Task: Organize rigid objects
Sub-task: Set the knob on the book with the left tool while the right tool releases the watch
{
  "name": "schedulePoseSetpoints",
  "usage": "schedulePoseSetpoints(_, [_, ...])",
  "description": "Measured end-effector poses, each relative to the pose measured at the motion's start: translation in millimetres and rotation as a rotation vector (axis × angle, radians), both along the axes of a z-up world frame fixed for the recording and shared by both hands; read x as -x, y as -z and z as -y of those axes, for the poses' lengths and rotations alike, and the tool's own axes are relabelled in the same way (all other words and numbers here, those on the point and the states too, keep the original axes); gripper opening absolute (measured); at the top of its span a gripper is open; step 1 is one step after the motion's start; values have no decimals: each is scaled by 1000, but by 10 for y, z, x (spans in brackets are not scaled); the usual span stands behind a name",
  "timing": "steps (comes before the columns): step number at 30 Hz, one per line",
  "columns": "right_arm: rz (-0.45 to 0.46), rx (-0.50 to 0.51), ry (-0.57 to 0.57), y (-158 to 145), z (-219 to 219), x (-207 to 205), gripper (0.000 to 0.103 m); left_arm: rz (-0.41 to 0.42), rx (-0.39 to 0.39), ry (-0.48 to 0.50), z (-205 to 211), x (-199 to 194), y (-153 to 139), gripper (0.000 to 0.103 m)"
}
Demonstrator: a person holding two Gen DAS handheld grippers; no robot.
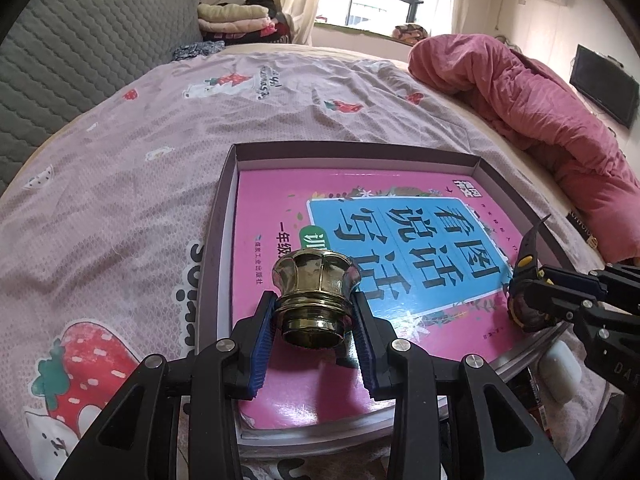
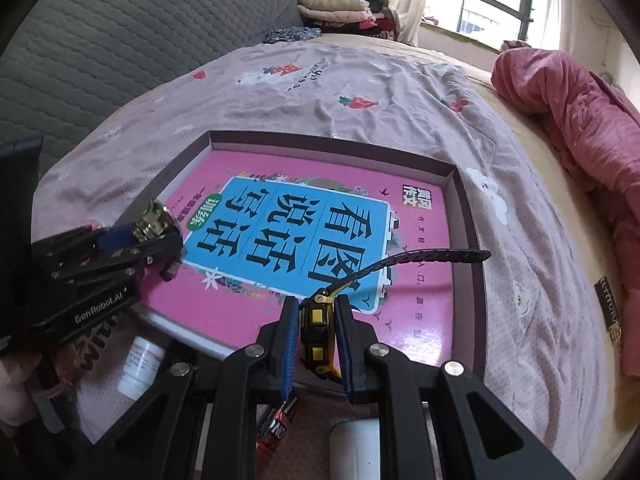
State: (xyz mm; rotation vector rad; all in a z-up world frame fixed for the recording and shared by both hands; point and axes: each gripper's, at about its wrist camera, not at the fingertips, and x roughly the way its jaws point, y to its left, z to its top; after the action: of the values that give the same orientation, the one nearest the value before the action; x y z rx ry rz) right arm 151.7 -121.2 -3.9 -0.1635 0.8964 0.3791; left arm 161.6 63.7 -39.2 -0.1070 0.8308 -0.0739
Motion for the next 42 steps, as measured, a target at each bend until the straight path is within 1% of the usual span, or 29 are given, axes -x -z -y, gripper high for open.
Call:
schedulePoseSetpoints(4, [-8, -38, 20, 3, -10, -41, 18, 0, -14, 10, 26, -10, 7, 37])
schedulePoseSetpoints(9, [2, -42, 26, 9, -6, -1, 18, 1, -45, 30, 90, -9, 22, 37])
schedulePoseSetpoints(14, [6, -46, 30, 9, 0, 45, 20, -4, -59, 40, 115, -5, 34, 37])
schedulePoseSetpoints(18, [9, -44, 28, 8, -9, 70, 20, -4, -70, 41, 128, -2, 41, 37])
schedulePoseSetpoints(21, [5, -46, 30, 7, -9, 96, 20, -11, -97, 40, 159, -1, 52, 38])
schedulePoseSetpoints(26, [5, -43, 35, 1, -12, 130, 21, -30, -117, 18, 168, 10, 39, 38])
schedulePoseSetpoints(29, [1, -39, 38, -9, -15, 127, 21, -38, -116, -20, 105, 12, 28, 38])
schedulePoseSetpoints(31, [3, -39, 43, -20, -8, 128, 21, -39, -99, -28, 71, 19, 17, 39])
schedulePoseSetpoints(32, [1, -37, 45, -15, -9, 124, 21, -40, -104, -31, 77, 24, 14, 39])
schedulePoseSetpoints(35, [1, -40, 50, -19, -4, 123, 21, -41, -123, -28, 103, 33, 26, 39])
schedulePoseSetpoints(41, [23, -39, 70, -63, 49, 145, 22, -31, -81, -13, 90, 48, 28, 39])
schedulePoseSetpoints(42, [24, -40, 75, -72, 65, 149, 24, -29, -74, -11, 89, 48, 30, 39])
